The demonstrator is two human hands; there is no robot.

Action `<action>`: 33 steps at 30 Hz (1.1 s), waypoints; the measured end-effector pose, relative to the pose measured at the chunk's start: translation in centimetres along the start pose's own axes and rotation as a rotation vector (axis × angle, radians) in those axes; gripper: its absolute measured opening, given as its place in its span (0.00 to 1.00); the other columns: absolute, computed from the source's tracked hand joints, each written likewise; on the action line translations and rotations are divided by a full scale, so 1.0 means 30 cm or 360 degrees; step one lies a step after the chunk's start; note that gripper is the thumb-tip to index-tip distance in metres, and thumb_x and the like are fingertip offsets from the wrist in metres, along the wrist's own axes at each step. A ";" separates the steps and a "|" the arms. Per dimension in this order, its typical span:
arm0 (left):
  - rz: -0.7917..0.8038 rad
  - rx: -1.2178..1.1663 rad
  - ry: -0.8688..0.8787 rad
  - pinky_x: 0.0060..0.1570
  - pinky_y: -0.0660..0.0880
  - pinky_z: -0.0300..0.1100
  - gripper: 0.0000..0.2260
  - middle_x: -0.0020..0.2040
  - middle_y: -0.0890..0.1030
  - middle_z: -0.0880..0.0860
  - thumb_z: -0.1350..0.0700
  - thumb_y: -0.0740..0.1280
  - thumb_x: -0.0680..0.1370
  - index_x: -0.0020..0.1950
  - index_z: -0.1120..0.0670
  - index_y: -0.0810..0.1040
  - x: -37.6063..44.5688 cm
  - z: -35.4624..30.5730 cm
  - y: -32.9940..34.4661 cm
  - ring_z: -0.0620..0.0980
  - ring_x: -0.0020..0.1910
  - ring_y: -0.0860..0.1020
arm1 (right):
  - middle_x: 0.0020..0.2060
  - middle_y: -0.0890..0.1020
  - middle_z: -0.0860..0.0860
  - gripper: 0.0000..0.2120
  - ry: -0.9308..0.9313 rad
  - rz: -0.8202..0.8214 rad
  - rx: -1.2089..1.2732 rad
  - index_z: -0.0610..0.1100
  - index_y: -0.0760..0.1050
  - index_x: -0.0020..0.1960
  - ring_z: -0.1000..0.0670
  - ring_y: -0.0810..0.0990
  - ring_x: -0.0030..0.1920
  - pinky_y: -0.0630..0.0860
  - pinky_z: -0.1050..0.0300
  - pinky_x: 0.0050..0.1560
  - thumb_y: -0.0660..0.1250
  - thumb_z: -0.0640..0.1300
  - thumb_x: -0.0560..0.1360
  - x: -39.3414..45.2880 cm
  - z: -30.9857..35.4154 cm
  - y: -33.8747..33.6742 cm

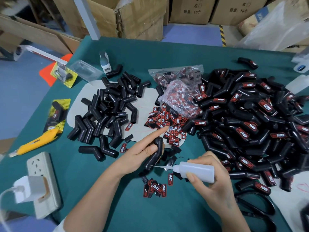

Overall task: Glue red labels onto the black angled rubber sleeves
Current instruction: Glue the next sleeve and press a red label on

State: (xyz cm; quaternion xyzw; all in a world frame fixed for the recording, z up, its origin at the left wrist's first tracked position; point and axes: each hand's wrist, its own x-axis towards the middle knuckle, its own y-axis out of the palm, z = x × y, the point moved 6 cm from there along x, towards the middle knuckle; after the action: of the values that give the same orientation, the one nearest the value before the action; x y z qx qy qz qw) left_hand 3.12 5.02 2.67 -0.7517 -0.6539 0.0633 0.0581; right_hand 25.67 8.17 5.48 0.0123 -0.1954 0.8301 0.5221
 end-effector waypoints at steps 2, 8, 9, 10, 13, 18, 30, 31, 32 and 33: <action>-0.0004 0.0005 -0.0004 0.78 0.56 0.34 0.23 0.83 0.63 0.40 0.42 0.58 0.87 0.82 0.37 0.62 0.000 0.002 -0.001 0.44 0.83 0.59 | 0.47 0.80 0.59 0.11 0.0014 -0.0022 0.0001 0.61 0.79 0.55 0.52 0.81 0.45 0.77 0.59 0.41 0.74 0.52 0.74 0.002 -0.002 -0.003; -0.0007 0.0009 -0.0006 0.78 0.55 0.34 0.23 0.83 0.63 0.40 0.42 0.58 0.87 0.82 0.37 0.62 0.002 0.002 -0.001 0.44 0.83 0.58 | 0.47 0.80 0.59 0.12 -0.0008 -0.0007 -0.0005 0.62 0.79 0.55 0.52 0.81 0.45 0.76 0.59 0.41 0.74 0.52 0.73 0.001 0.004 -0.002; -0.0010 0.0012 -0.0006 0.78 0.55 0.34 0.23 0.83 0.63 0.40 0.42 0.58 0.87 0.83 0.38 0.62 0.001 0.002 -0.003 0.44 0.83 0.58 | 0.47 0.80 0.59 0.12 0.0003 -0.0024 0.0001 0.62 0.79 0.55 0.51 0.81 0.45 0.77 0.58 0.41 0.74 0.52 0.73 0.002 0.003 -0.005; -0.0012 0.0016 -0.0008 0.78 0.55 0.34 0.23 0.83 0.63 0.40 0.42 0.58 0.87 0.83 0.39 0.62 0.001 0.003 -0.003 0.44 0.83 0.58 | 0.47 0.80 0.59 0.11 0.0012 -0.0034 0.0005 0.61 0.79 0.55 0.51 0.81 0.45 0.77 0.58 0.41 0.74 0.52 0.73 0.004 0.003 -0.006; -0.0013 0.0022 -0.0018 0.78 0.56 0.35 0.23 0.83 0.64 0.41 0.41 0.58 0.87 0.82 0.37 0.62 0.003 0.005 -0.001 0.45 0.83 0.60 | 0.46 0.80 0.58 0.11 -0.0003 0.0004 -0.0006 0.60 0.79 0.54 0.52 0.81 0.44 0.76 0.60 0.41 0.74 0.51 0.73 0.001 0.006 0.002; -0.0020 0.0022 -0.0026 0.78 0.56 0.34 0.22 0.82 0.65 0.41 0.42 0.58 0.87 0.82 0.35 0.62 0.002 0.006 -0.004 0.46 0.83 0.60 | 0.46 0.80 0.59 0.12 -0.0008 -0.0019 -0.0011 0.62 0.79 0.55 0.52 0.81 0.44 0.76 0.59 0.41 0.73 0.51 0.73 0.002 0.007 -0.003; -0.0039 0.0007 -0.0038 0.78 0.59 0.38 0.24 0.78 0.71 0.49 0.40 0.59 0.86 0.82 0.37 0.63 -0.003 0.005 -0.004 0.53 0.80 0.65 | 0.46 0.79 0.60 0.12 -0.0020 0.0020 0.0009 0.60 0.80 0.55 0.53 0.80 0.44 0.75 0.65 0.44 0.74 0.50 0.73 0.001 0.011 0.005; -0.0032 0.0008 -0.0036 0.78 0.59 0.37 0.24 0.79 0.70 0.47 0.40 0.59 0.86 0.82 0.38 0.62 -0.002 0.005 -0.004 0.52 0.81 0.64 | 0.46 0.79 0.60 0.12 -0.0022 0.0019 0.0010 0.60 0.80 0.55 0.53 0.80 0.44 0.75 0.65 0.44 0.74 0.50 0.73 0.002 0.011 0.005; -0.0025 0.0016 -0.0027 0.78 0.58 0.36 0.23 0.80 0.68 0.45 0.41 0.59 0.86 0.82 0.38 0.62 0.000 0.004 -0.004 0.50 0.82 0.62 | 0.46 0.79 0.59 0.12 -0.0020 0.0022 0.0009 0.60 0.80 0.55 0.53 0.80 0.44 0.75 0.65 0.44 0.74 0.50 0.73 0.002 0.010 0.005; -0.0021 0.0025 -0.0015 0.78 0.57 0.35 0.23 0.82 0.66 0.42 0.42 0.58 0.86 0.82 0.38 0.62 0.001 0.002 -0.004 0.47 0.83 0.60 | 0.46 0.79 0.59 0.11 -0.0015 0.0026 0.0008 0.60 0.80 0.55 0.53 0.80 0.44 0.75 0.64 0.43 0.74 0.50 0.73 0.002 0.009 0.005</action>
State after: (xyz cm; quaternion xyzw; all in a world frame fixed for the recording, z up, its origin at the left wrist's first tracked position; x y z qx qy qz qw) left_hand 3.00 5.06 2.64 -0.7466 -0.6586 0.0716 0.0612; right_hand 25.46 8.07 5.69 0.0161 -0.1958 0.8348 0.5143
